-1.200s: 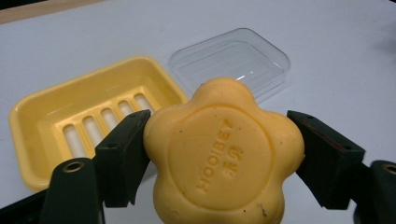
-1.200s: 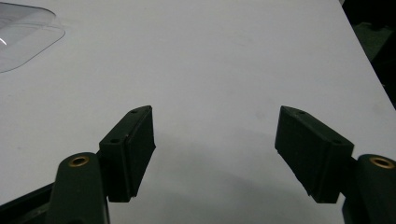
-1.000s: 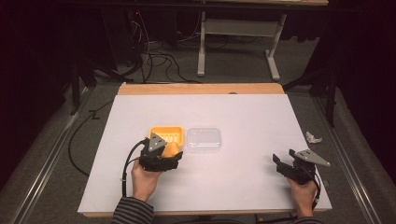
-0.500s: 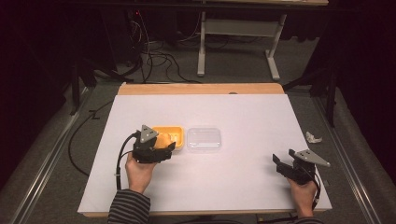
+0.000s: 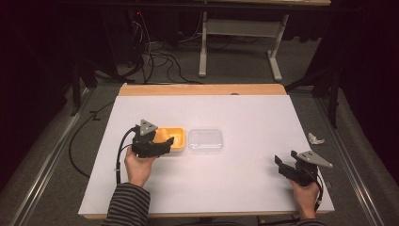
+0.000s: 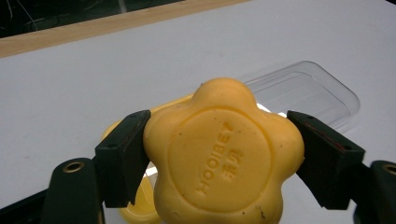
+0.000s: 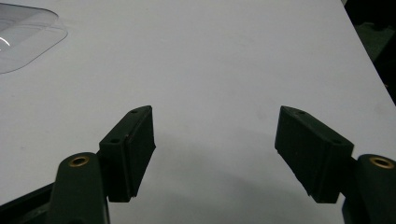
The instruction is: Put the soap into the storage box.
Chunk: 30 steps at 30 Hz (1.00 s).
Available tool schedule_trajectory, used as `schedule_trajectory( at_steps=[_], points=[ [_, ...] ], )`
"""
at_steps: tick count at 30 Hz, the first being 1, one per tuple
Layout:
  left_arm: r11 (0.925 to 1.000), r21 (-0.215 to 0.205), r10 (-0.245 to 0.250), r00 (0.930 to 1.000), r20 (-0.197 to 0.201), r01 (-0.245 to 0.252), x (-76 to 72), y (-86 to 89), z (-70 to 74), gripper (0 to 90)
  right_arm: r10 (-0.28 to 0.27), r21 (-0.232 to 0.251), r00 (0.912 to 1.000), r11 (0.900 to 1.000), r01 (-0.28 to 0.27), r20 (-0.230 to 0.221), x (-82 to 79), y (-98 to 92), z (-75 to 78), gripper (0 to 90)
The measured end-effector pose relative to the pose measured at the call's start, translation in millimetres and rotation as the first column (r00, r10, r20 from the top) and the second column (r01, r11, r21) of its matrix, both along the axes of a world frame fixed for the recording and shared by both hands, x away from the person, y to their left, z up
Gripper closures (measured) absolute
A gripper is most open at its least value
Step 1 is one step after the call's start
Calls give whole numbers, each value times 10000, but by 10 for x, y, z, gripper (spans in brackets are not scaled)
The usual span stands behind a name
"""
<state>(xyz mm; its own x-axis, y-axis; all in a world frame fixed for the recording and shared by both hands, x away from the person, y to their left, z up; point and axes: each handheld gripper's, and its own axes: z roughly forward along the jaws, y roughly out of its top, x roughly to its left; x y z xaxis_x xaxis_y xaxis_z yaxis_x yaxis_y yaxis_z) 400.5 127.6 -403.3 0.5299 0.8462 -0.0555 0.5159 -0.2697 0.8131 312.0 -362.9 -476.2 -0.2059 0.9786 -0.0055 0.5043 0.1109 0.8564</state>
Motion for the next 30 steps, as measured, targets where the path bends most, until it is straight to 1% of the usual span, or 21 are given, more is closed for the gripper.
schedule_trajectory(
  at_steps=[6,11,20,24,26,30],
  points=[
    [9998,7,191,9994,-301,-191,101,5,-66,258,32,12,10000,10000,-32,-13,0,0,0,289],
    [9993,28,378,9982,-456,-377,181,8,-112,258,-7,49,10000,10000,7,61,-5,-7,1,289],
    [9979,304,593,9950,-803,-570,299,3,-211,258,11,42,10000,10000,-11,89,-10,-5,2,289],
    [9967,457,714,9938,-856,-676,348,-18,-228,258,1,60,10000,10000,-1,86,-10,-4,2,289],
    [9965,570,661,9945,-812,-615,374,-52,-220,258,3,50,10000,10000,-4,89,-12,-2,2,289],
    [9959,715,615,9937,-935,-549,420,-108,-252,258,-10,63,9999,10000,9,104,-12,-4,2,288]
  ],
)
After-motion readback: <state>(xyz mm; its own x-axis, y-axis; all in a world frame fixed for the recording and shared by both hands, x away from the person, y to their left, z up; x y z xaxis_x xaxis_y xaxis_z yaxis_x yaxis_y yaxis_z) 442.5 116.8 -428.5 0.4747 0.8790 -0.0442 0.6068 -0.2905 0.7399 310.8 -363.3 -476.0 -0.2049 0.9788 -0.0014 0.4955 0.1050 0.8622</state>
